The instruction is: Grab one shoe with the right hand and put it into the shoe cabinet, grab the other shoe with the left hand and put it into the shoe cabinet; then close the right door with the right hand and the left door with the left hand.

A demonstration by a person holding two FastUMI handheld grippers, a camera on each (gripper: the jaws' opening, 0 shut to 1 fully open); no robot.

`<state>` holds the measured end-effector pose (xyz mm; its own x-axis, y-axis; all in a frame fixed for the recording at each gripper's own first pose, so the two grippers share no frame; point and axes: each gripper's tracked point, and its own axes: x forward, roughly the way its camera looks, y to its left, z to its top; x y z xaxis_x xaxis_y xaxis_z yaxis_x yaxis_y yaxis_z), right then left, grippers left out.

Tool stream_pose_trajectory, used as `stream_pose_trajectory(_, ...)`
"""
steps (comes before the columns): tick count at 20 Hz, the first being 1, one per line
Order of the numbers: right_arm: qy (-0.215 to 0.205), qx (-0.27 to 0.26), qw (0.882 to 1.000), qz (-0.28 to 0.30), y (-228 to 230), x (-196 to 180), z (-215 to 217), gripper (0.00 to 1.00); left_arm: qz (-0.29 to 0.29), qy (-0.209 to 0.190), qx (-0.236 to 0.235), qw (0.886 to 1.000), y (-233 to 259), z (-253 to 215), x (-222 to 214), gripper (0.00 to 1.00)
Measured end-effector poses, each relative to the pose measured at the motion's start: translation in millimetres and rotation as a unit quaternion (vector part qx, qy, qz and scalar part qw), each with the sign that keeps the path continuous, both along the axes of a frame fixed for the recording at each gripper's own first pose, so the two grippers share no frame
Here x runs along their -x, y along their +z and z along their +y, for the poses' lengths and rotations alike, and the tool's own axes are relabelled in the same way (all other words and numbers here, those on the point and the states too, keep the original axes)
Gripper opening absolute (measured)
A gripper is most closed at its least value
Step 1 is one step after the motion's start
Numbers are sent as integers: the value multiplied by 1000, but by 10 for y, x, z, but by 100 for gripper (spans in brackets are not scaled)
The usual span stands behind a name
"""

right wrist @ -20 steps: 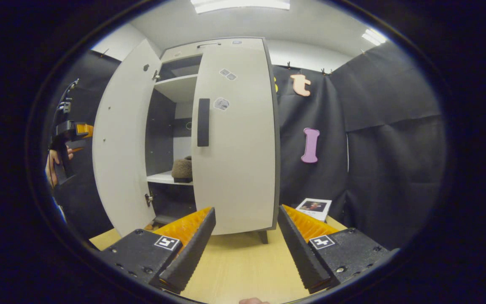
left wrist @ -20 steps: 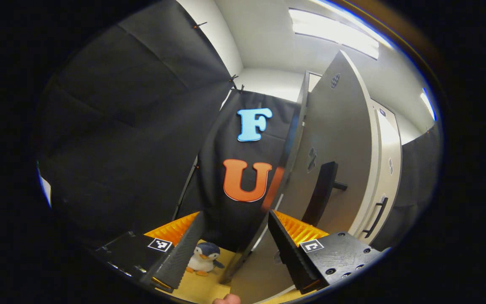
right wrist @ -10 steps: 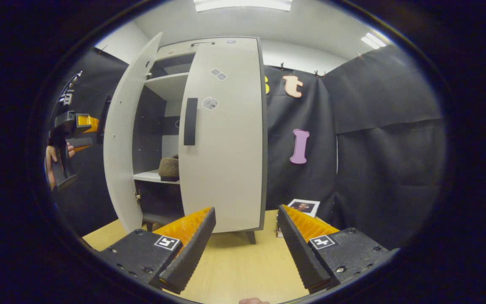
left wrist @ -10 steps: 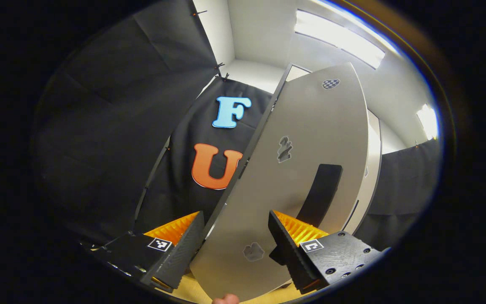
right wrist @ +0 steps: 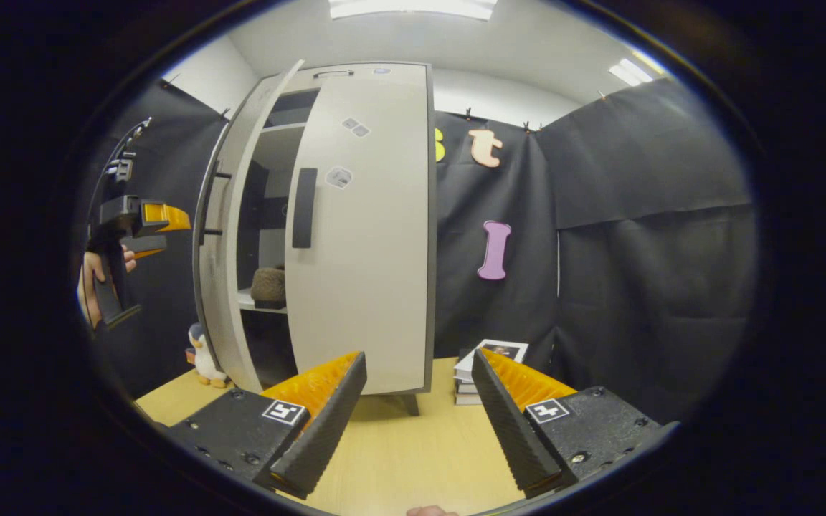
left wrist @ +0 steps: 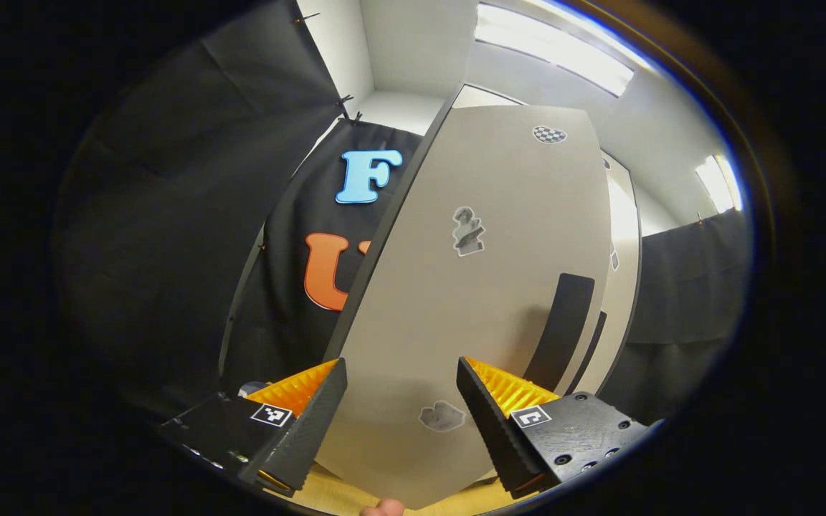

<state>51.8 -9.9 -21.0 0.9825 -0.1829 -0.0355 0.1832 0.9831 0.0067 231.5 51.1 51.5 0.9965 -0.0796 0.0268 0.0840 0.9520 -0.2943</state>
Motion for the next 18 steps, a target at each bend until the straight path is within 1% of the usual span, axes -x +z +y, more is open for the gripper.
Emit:
stream_pose_trajectory(2,-1,-2,1000,2,-32,1,3,96,1,-1,0,1000,39,25,61,95)
stream_pose_trajectory(4,3,-4,1000,7,-76,-4,43,96,-2,1,-4,1000,97,103,209,95)
stream_pose_trajectory(6,11,-10,1000,12,-121,-12,110,96,-2,2,-19,1000,101,144,433,95)
stream_pose_trajectory(7,16,-14,1000,14,-141,-10,136,96,3,-3,-30,1000,71,123,535,95)
stream_pose_trajectory(11,29,-22,999,16,-152,-4,236,97,21,-4,-69,997,-194,60,941,95)
stream_pose_trajectory(12,32,-24,999,18,-168,-4,257,97,26,-1,-70,997,-293,29,1048,95)
stream_pose_trajectory(15,42,-24,998,29,-226,13,322,96,59,-13,-34,998,-657,-192,1335,95)
stream_pose_trajectory(18,53,-22,998,31,-227,33,385,96,73,-10,-33,997,-923,-316,1545,95)
